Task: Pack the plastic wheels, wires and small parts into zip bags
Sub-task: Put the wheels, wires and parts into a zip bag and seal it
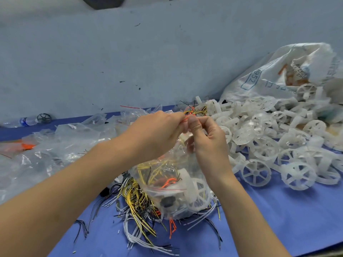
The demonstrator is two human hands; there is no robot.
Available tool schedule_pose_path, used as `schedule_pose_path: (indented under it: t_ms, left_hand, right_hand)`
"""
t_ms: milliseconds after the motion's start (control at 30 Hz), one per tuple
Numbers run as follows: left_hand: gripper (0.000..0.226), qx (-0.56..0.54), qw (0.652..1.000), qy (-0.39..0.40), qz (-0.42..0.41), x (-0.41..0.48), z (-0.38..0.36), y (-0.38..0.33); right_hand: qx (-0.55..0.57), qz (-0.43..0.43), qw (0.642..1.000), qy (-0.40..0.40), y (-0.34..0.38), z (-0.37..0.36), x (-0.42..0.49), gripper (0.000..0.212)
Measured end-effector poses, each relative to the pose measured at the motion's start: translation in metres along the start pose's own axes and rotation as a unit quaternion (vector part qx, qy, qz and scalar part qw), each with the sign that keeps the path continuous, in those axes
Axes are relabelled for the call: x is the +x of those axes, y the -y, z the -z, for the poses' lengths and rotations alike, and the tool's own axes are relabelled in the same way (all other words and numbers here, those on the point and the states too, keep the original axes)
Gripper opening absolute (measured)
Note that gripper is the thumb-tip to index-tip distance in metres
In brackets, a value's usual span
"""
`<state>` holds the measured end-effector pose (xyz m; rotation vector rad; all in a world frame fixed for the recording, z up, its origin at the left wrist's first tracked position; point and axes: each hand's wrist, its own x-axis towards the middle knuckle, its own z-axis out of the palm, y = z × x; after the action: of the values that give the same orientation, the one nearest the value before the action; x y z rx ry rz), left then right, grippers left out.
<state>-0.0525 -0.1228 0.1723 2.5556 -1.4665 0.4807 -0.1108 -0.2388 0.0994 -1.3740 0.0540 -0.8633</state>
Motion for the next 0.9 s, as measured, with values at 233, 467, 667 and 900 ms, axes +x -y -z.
schedule_pose_path:
  t_ms: [233, 467, 667, 900]
  left_hand:
    - [0.013, 0.036, 0.999, -0.023, -0.005, -0.002, -0.002, -0.004]
    - [0.021, 0.007, 1.000, -0.014, 0.010, -0.022, -0.004, 0.015]
    - [0.026, 0.028, 0.999, 0.008, 0.018, -0.046, -0.008, 0.034]
    - [0.020, 0.021, 1.000, 0.010, 0.021, -0.073, -0.005, 0.051]
  right_hand:
    - [-0.010, 0.023, 0.999, -0.034, -0.001, -0.004, -0.002, 0.023]
    - [-0.026, 0.046, 0.996, -0.073, -0.002, -0.015, -0.006, 0.018]
    - [-0.039, 0.043, 0.990, -0.132, -0.002, -0.007, 0.001, 0.017]
    - [-0.036, 0.031, 0.987, -0.154, -0.004, -0.003, 0.005, 0.021]
